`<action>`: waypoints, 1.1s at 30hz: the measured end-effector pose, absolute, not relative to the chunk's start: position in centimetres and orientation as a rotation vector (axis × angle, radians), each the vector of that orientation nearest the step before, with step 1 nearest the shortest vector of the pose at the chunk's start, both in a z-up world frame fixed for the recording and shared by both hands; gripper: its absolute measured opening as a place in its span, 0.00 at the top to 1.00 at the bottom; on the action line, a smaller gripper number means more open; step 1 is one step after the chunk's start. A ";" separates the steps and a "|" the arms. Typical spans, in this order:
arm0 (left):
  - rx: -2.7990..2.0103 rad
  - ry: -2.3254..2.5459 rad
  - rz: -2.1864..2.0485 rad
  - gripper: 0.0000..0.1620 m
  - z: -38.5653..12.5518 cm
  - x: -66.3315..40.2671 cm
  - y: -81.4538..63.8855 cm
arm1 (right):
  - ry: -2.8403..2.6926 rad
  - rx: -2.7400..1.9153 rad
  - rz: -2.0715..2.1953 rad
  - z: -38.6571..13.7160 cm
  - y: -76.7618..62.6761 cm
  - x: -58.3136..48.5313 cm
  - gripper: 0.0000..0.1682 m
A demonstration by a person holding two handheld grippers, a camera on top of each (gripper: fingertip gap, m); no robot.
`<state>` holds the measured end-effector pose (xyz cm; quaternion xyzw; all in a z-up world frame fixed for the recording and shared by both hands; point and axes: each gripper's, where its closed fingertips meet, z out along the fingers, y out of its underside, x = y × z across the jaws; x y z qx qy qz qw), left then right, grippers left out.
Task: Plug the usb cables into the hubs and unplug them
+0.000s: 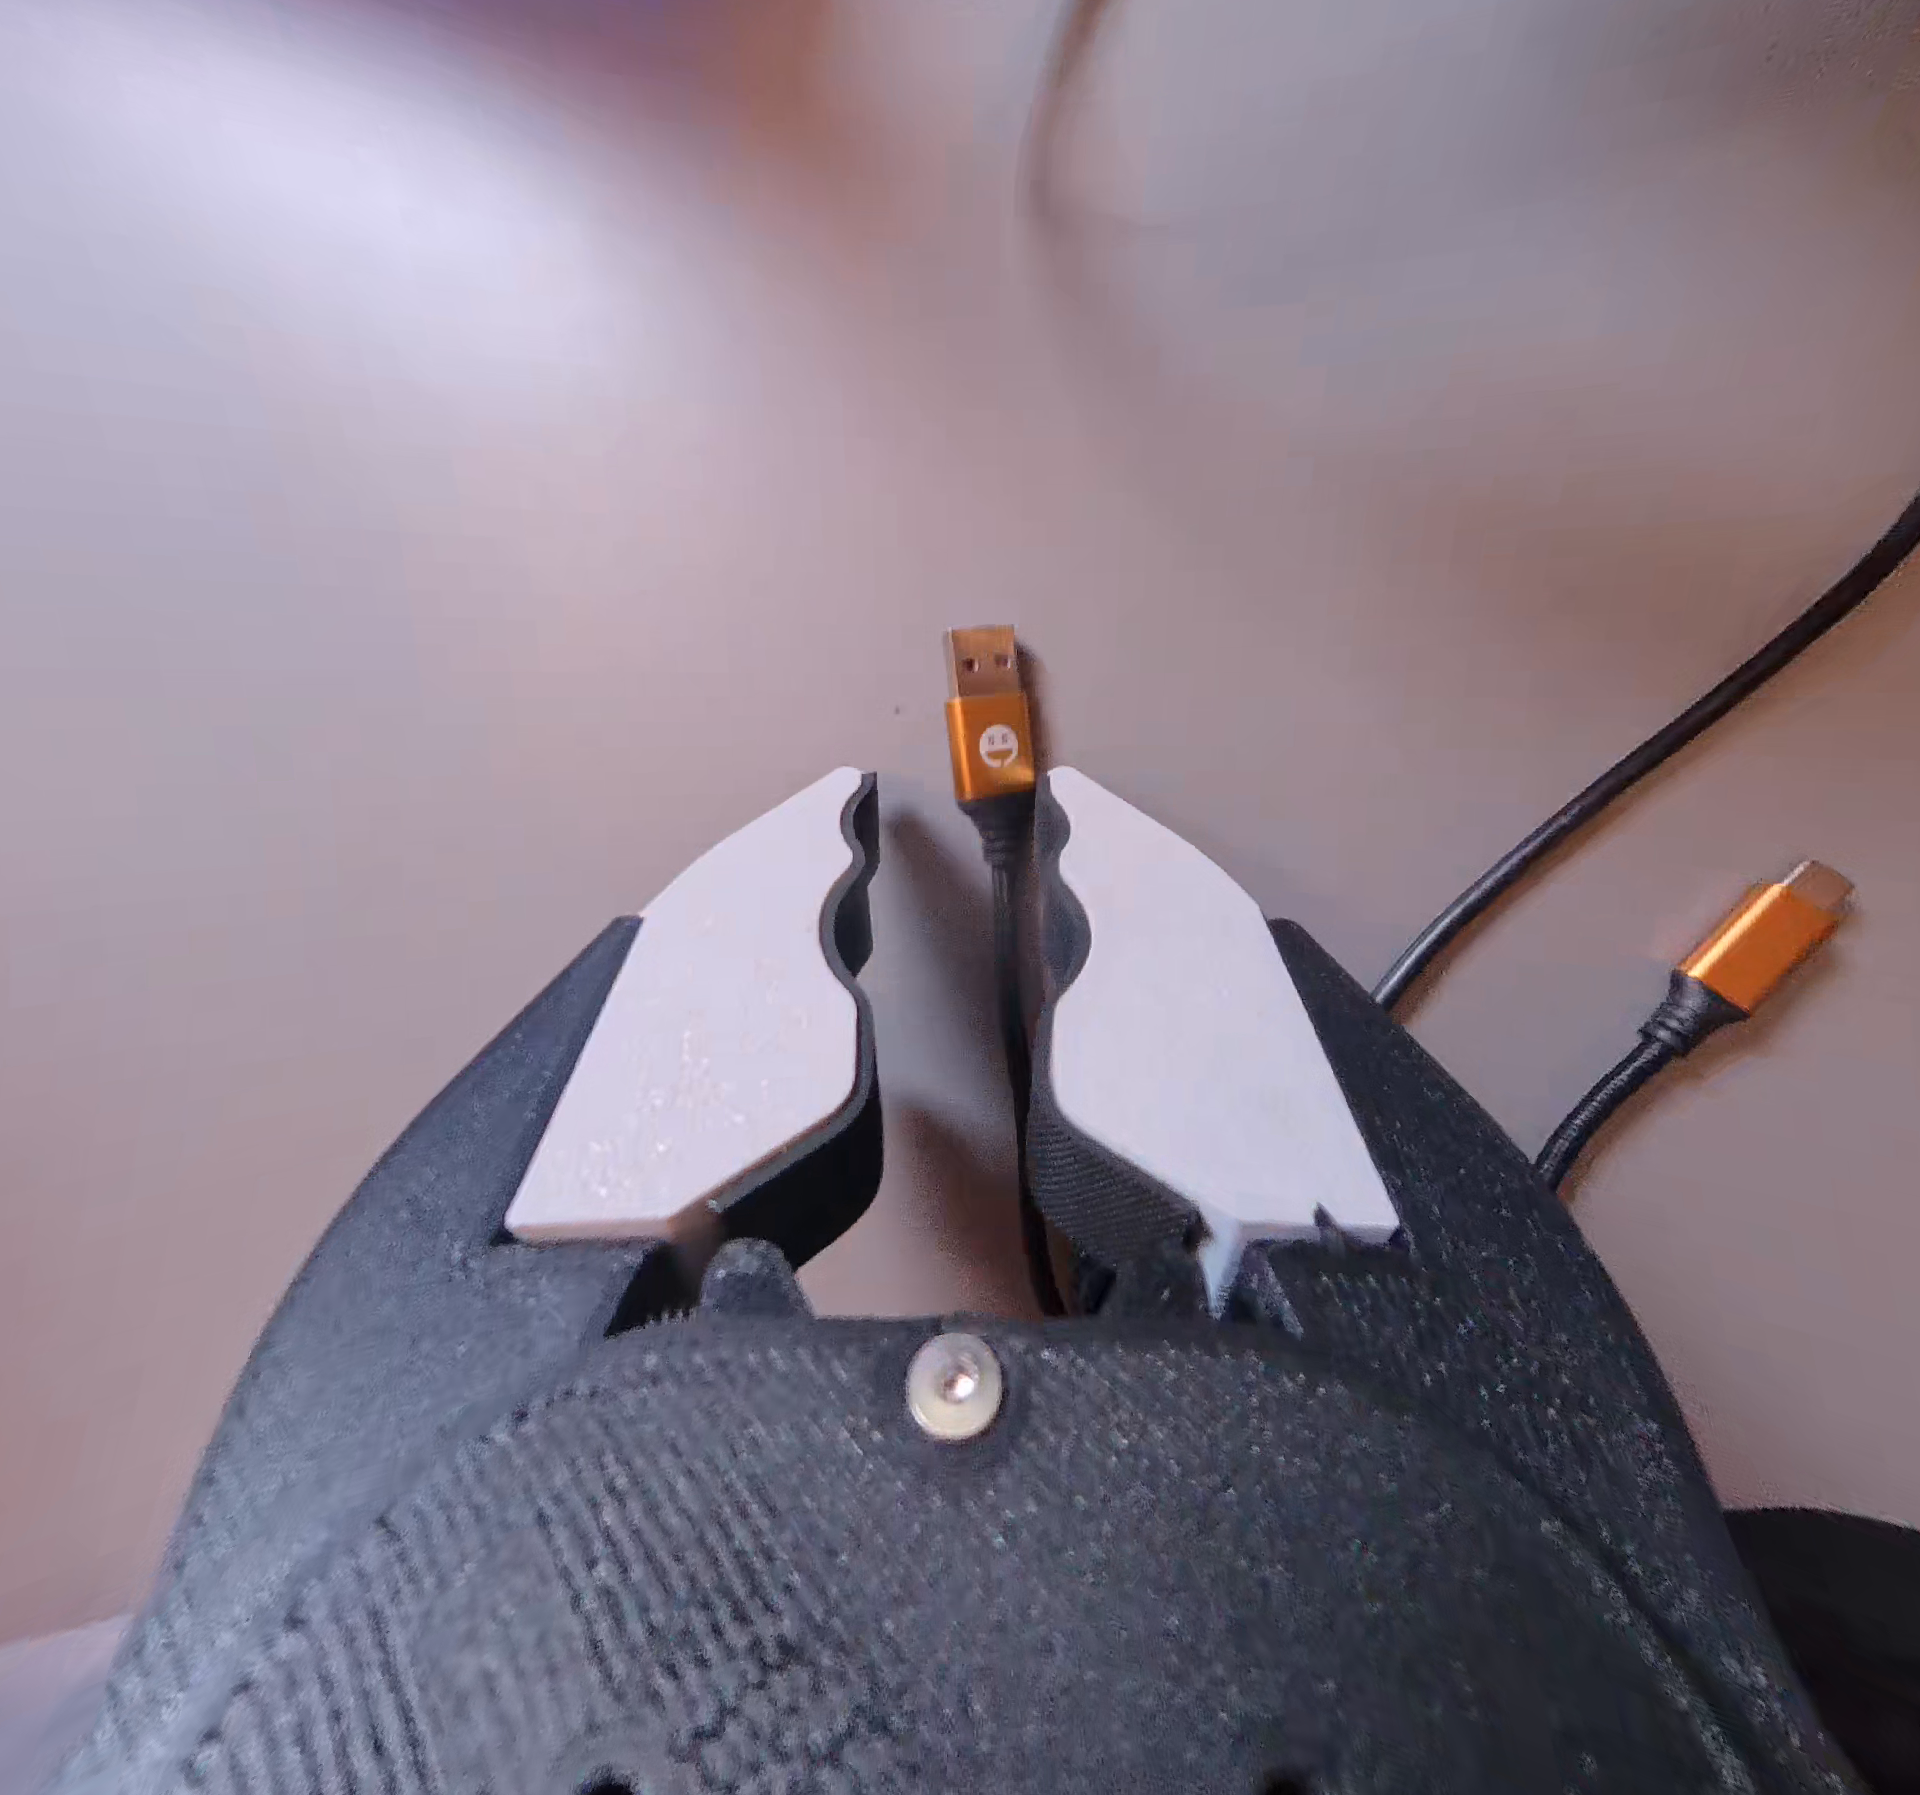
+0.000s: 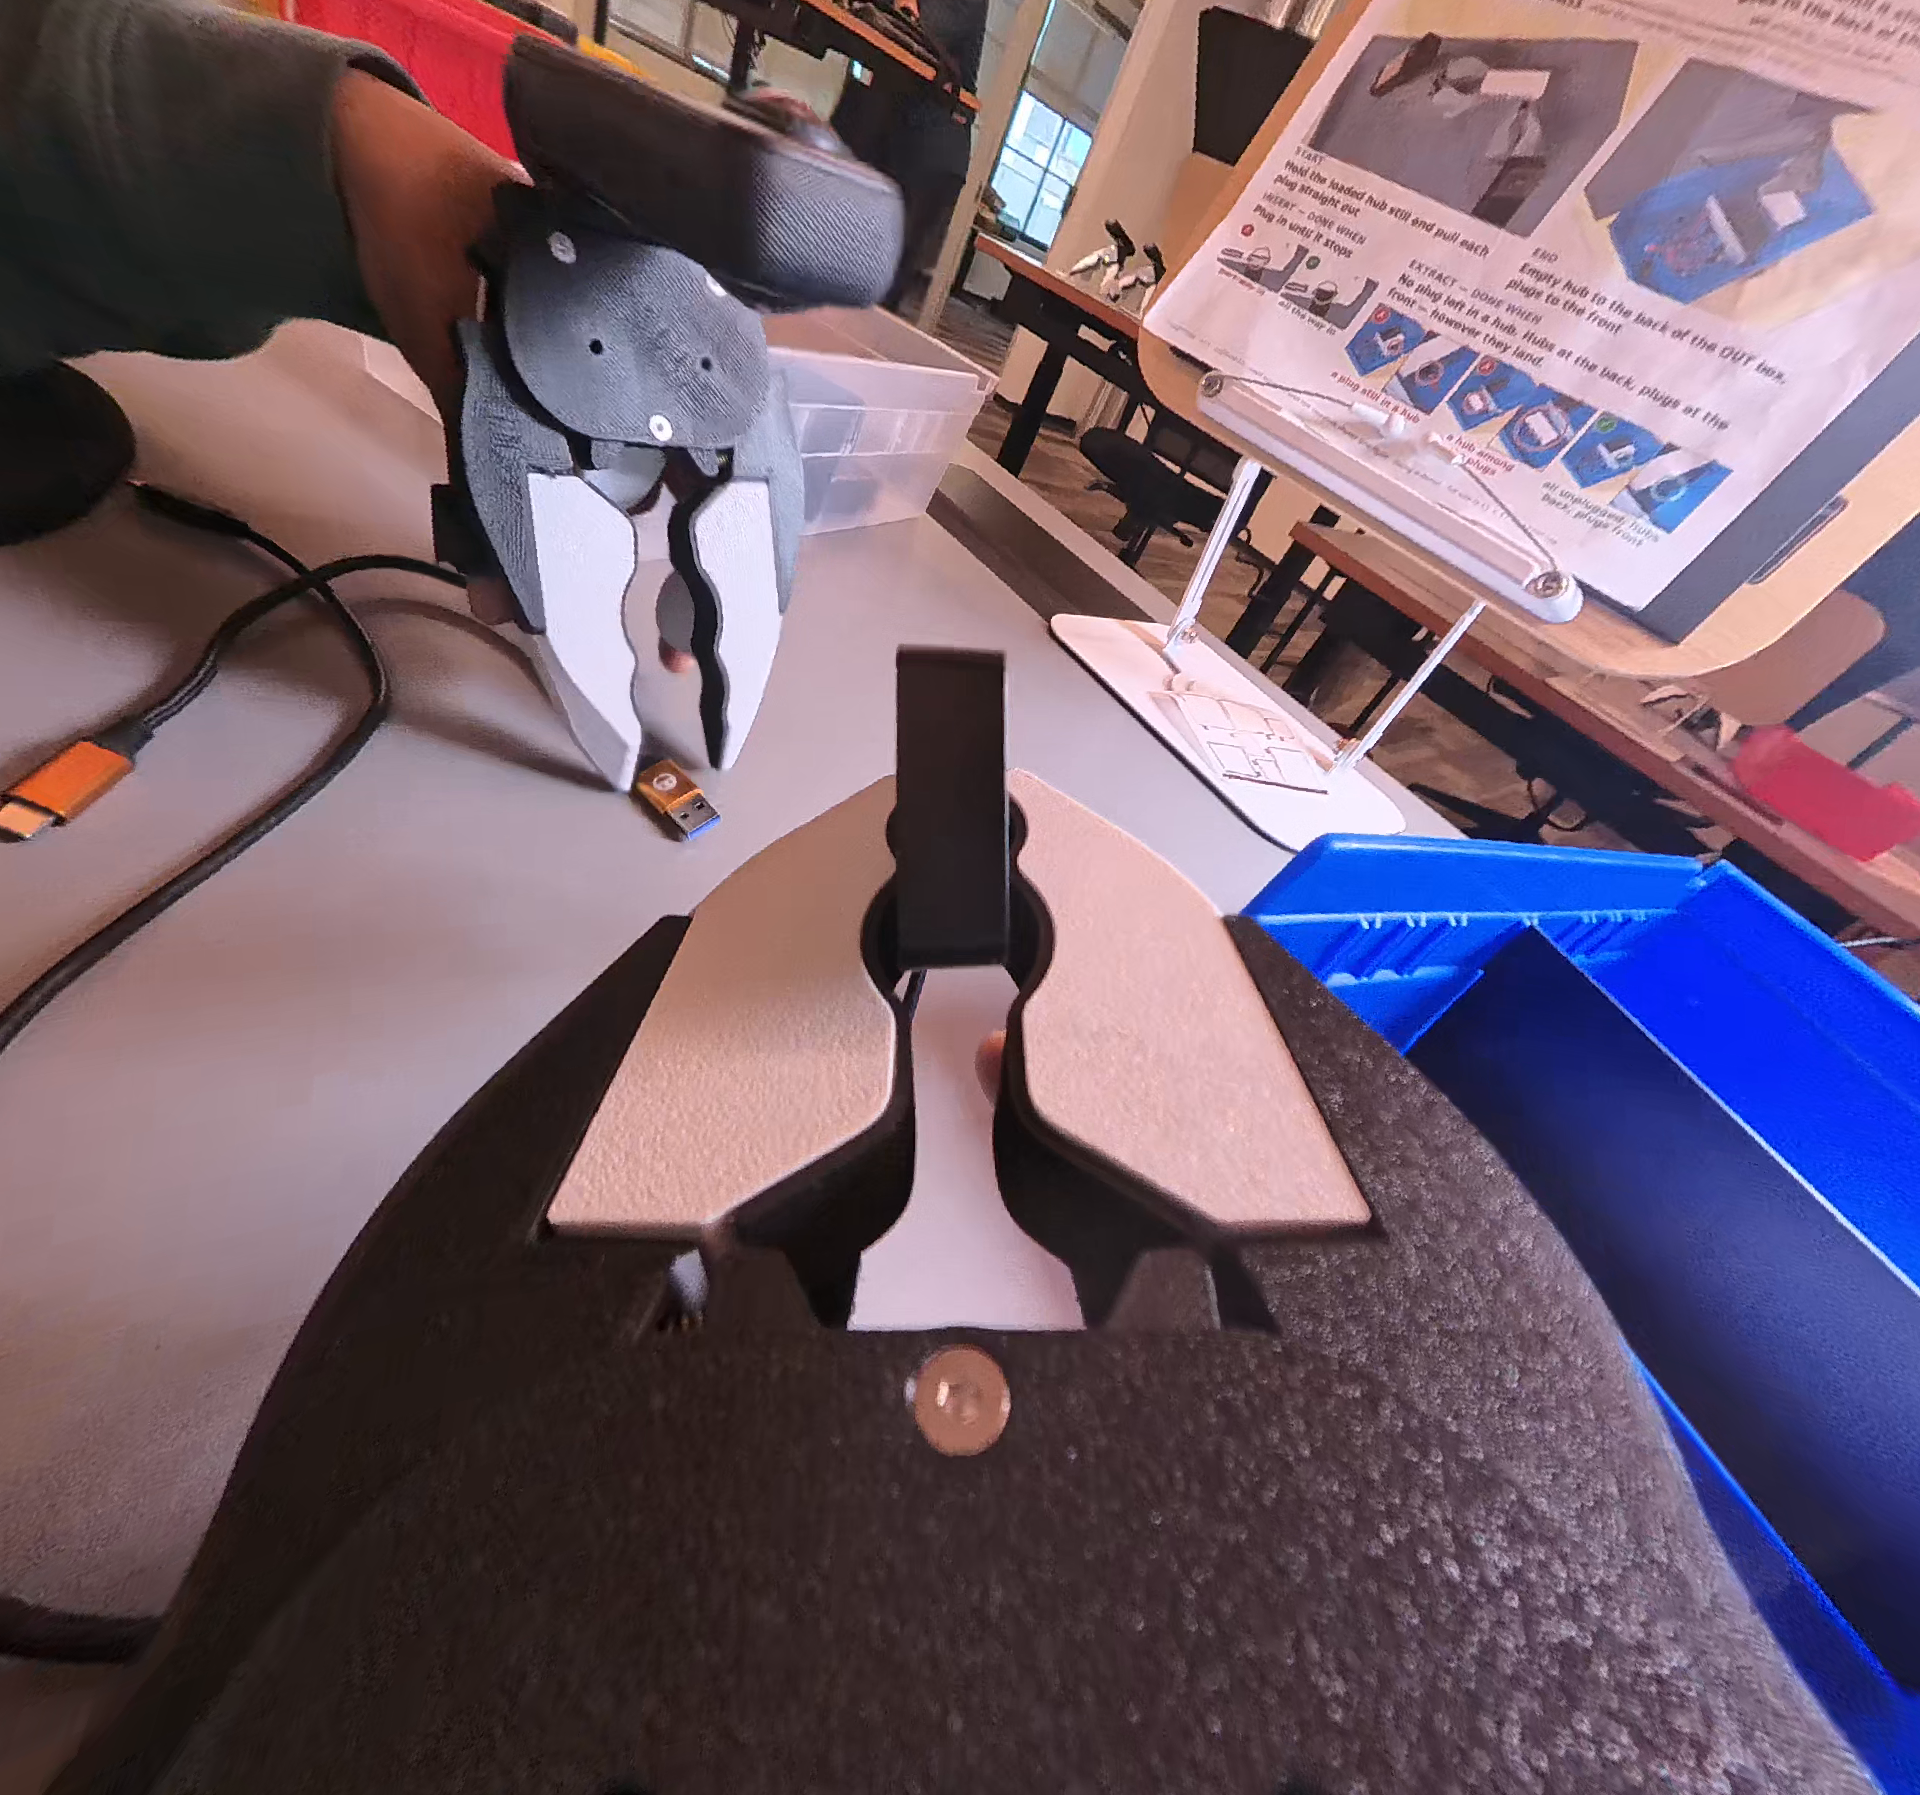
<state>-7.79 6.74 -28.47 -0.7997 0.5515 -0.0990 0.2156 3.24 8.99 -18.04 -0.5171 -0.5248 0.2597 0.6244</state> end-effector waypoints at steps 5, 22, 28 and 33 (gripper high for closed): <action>-2.087 1.443 -0.229 0.87 -28.4 -7.5 6.4 | -1.234 -1.171 0.533 -18.3 8.6 2.9 0.93; -1.960 1.375 -0.177 0.91 -28.3 -6.6 6.7 | -1.315 -1.159 0.489 -19.5 8.4 2.2 0.93; -1.904 1.108 -0.976 0.91 -22.1 -3.3 3.9 | -1.369 -1.094 0.400 -19.6 8.0 2.4 0.93; -1.783 1.054 -1.295 0.91 -18.8 -1.8 1.8 | -1.476 -0.932 0.236 -19.9 6.5 1.8 0.93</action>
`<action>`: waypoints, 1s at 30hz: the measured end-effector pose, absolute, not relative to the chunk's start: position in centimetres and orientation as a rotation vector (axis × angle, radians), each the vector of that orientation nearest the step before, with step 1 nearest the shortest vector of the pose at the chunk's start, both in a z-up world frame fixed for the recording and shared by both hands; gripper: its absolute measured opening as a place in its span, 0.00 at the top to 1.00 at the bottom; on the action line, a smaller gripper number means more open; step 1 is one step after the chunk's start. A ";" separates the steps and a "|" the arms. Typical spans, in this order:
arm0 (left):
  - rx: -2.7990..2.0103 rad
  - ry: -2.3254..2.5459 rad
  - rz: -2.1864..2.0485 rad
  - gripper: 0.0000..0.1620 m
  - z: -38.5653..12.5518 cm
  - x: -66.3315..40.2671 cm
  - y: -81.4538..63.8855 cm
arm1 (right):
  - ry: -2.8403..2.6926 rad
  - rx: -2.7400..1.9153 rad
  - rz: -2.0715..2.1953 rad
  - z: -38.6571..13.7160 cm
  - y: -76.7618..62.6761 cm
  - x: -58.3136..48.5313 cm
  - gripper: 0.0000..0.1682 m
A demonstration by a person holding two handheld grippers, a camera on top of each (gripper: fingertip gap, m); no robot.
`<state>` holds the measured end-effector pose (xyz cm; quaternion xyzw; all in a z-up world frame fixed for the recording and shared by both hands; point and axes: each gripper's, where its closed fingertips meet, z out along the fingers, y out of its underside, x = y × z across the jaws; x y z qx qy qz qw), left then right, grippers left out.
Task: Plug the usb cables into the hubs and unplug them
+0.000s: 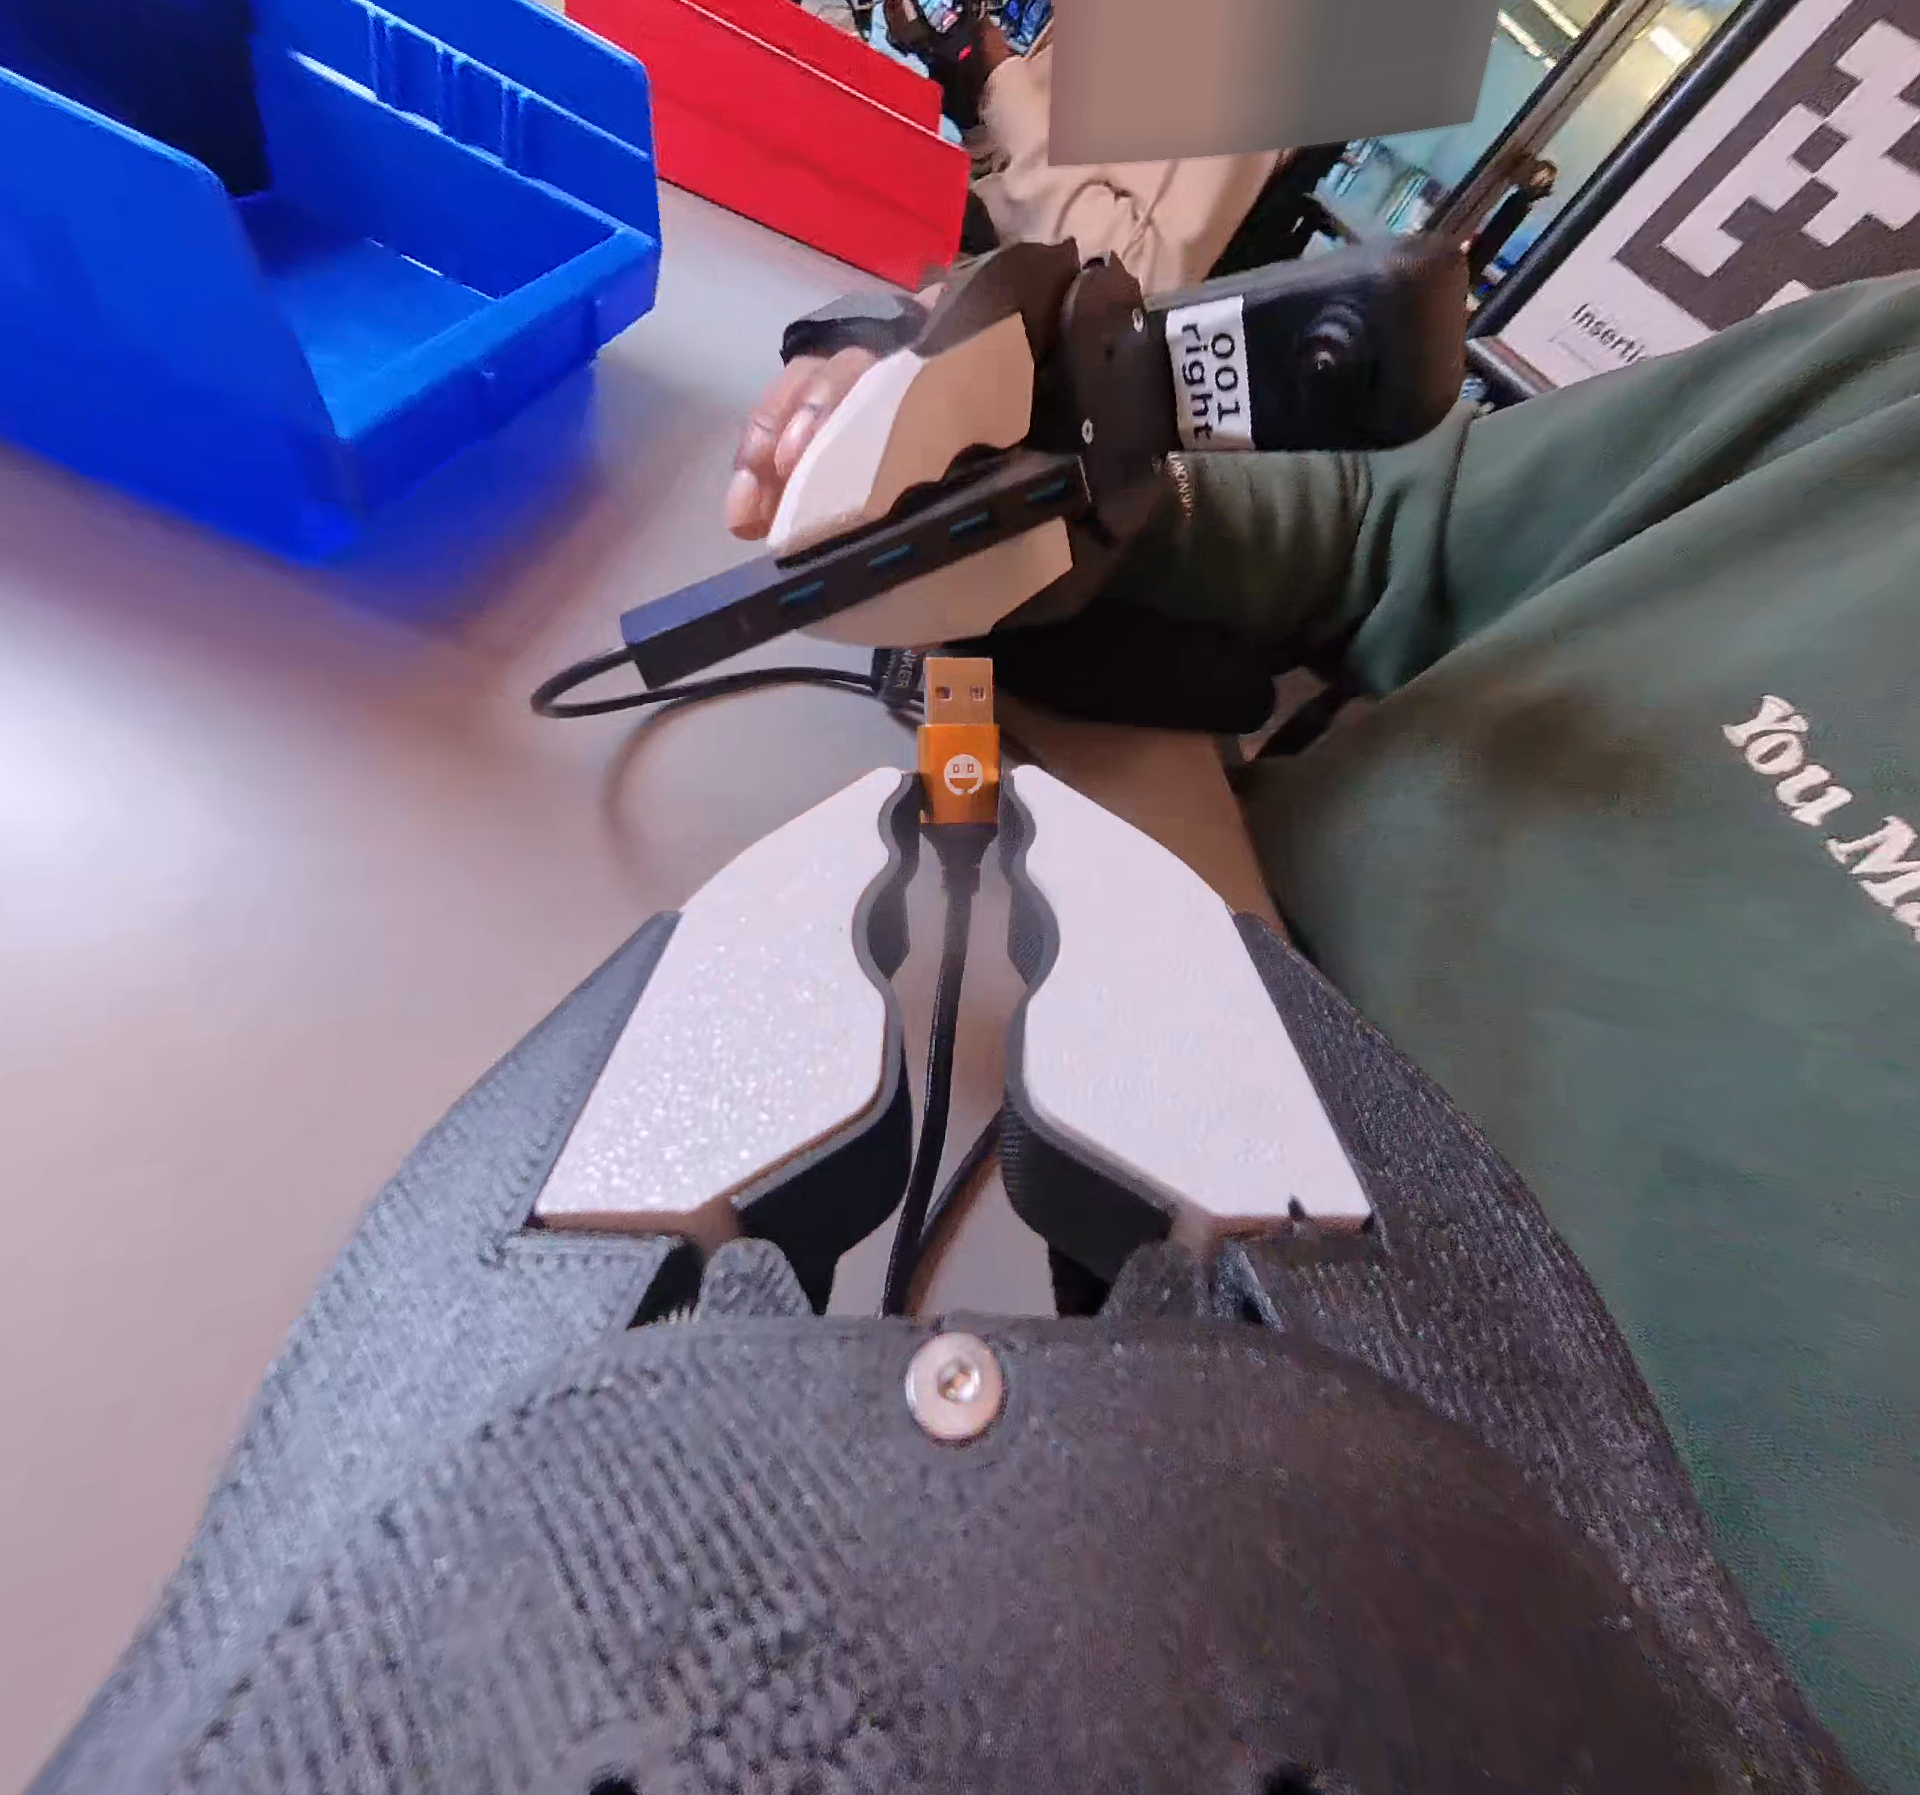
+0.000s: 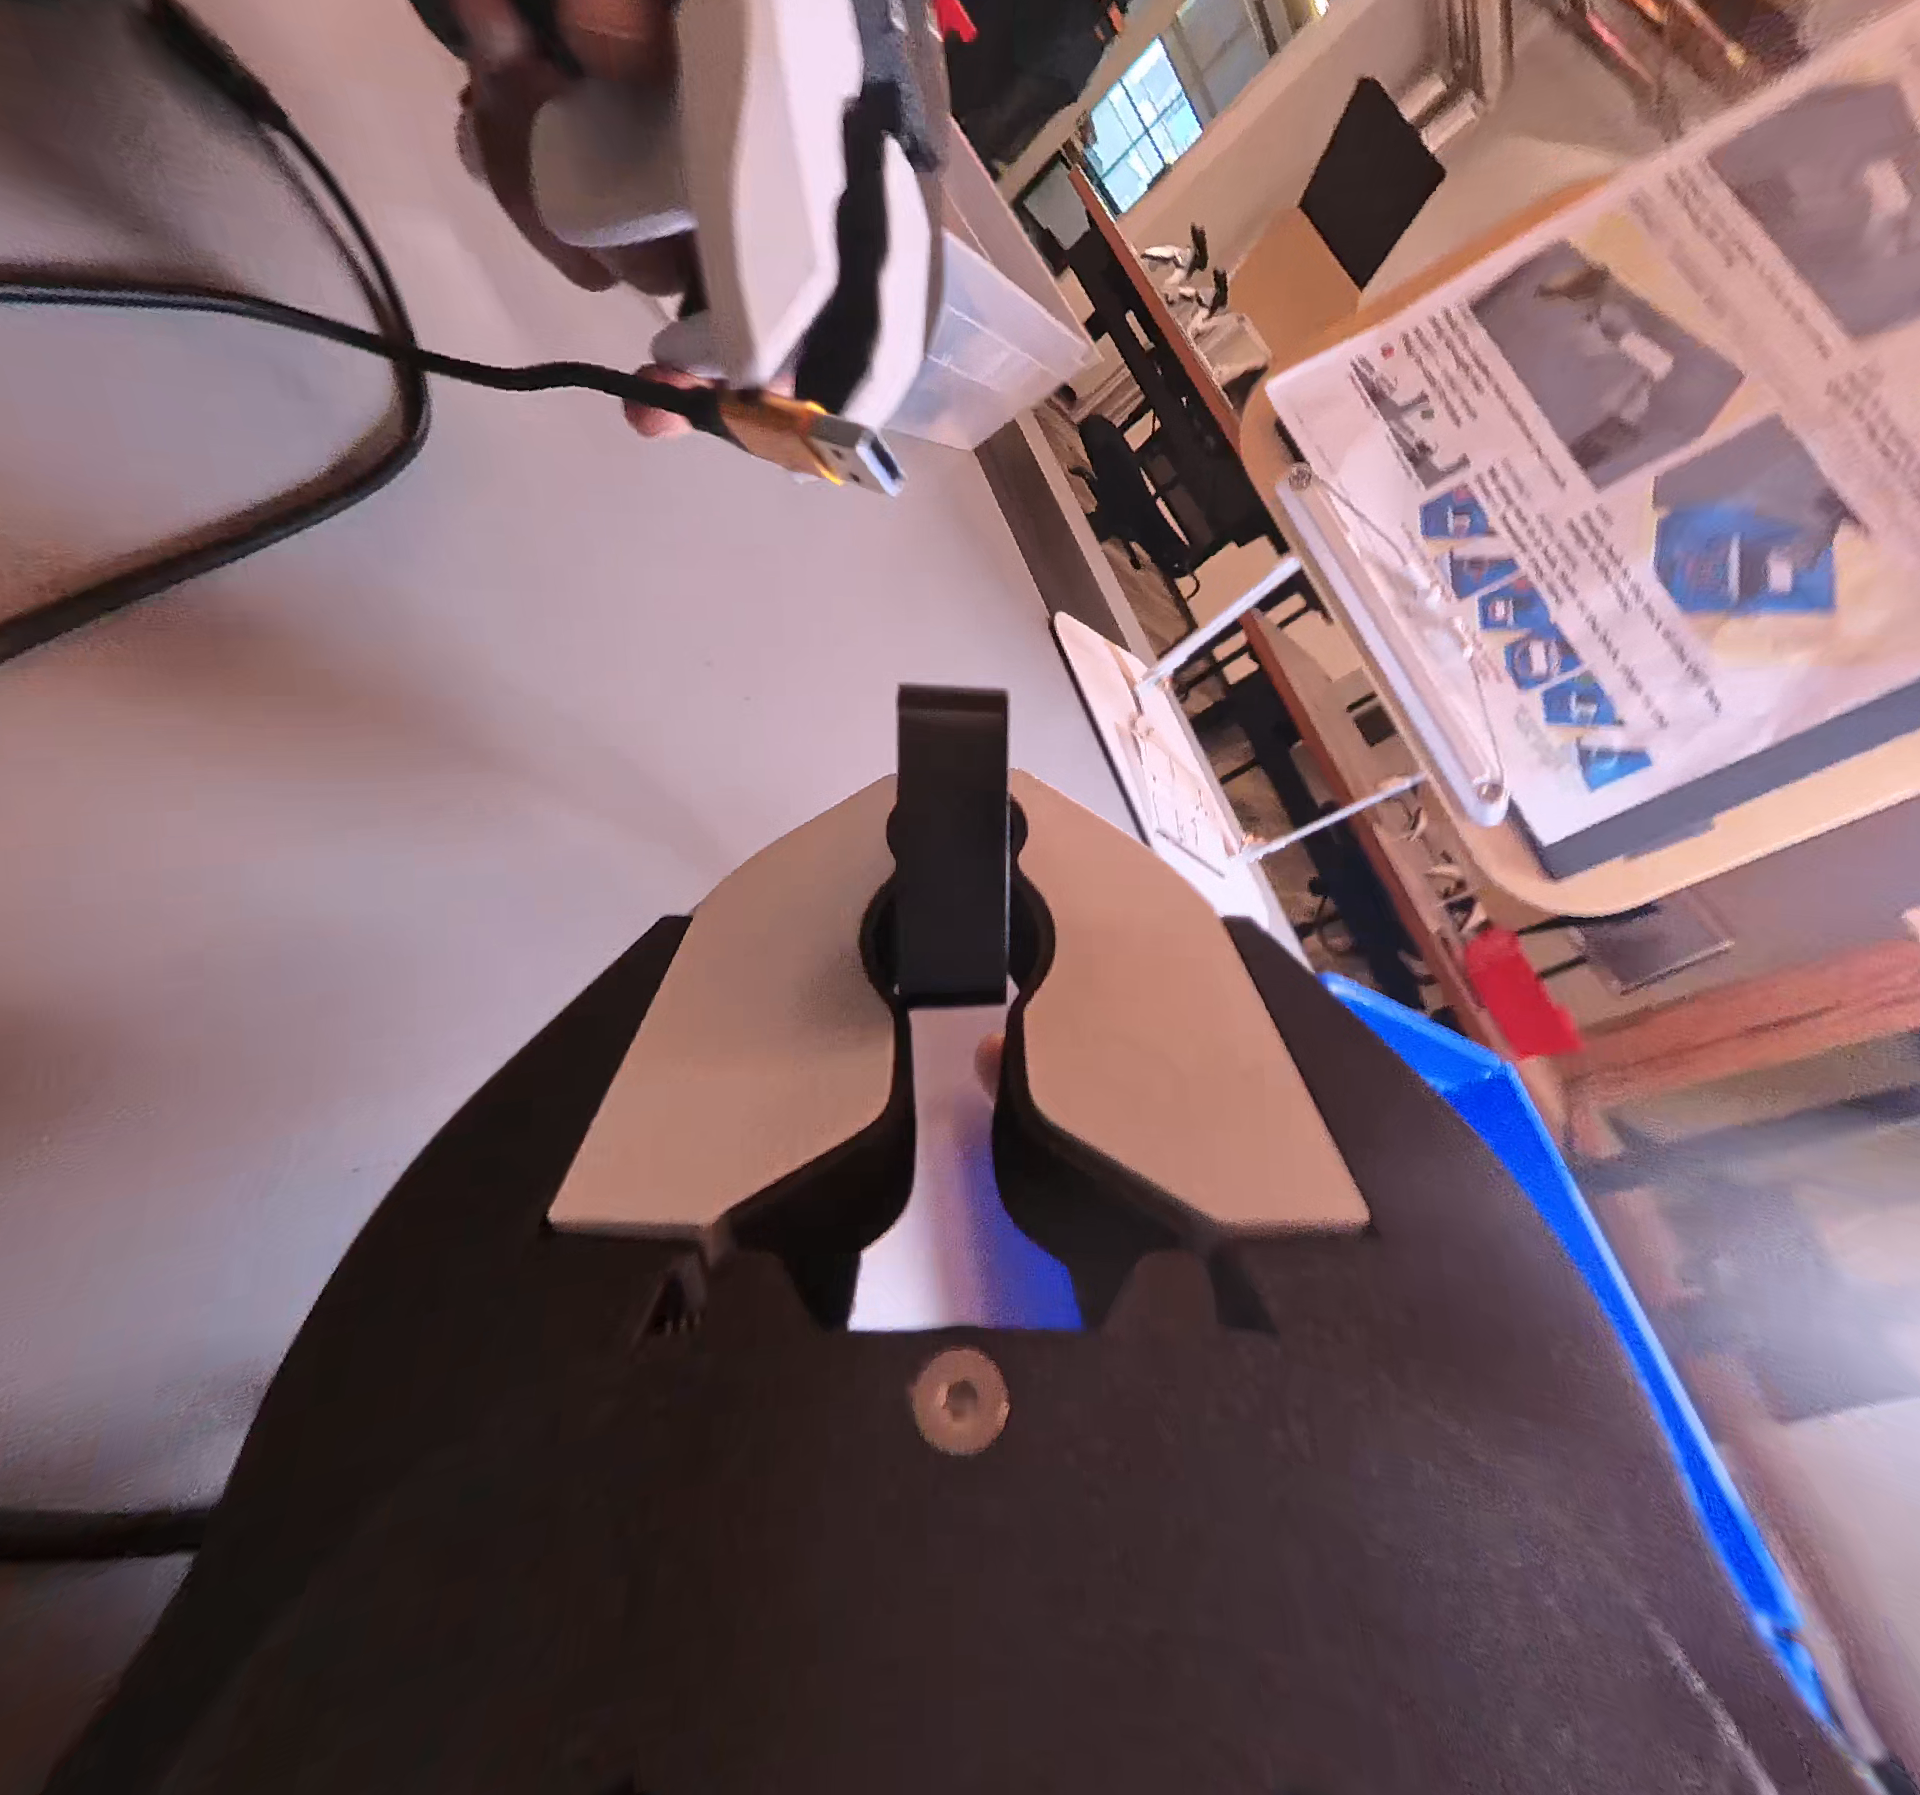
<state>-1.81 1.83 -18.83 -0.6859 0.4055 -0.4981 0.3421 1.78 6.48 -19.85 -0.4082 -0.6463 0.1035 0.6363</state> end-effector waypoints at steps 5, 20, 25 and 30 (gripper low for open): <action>-1.836 1.051 -1.275 0.91 -20.0 -1.7 1.9 | -1.536 -0.849 0.221 -20.2 4.7 0.6 0.93; -2.121 1.046 -1.228 0.91 -23.4 -1.7 0.8 | -1.698 -0.683 0.064 -22.4 2.7 -0.5 0.93; -2.174 1.088 -1.255 0.91 -24.5 -1.8 0.0 | -1.764 -0.641 0.024 -23.5 2.1 -0.7 0.93; -2.159 1.156 -1.133 0.91 -25.6 -1.6 0.3 | -1.799 -0.656 -0.002 -24.3 2.3 -0.7 0.93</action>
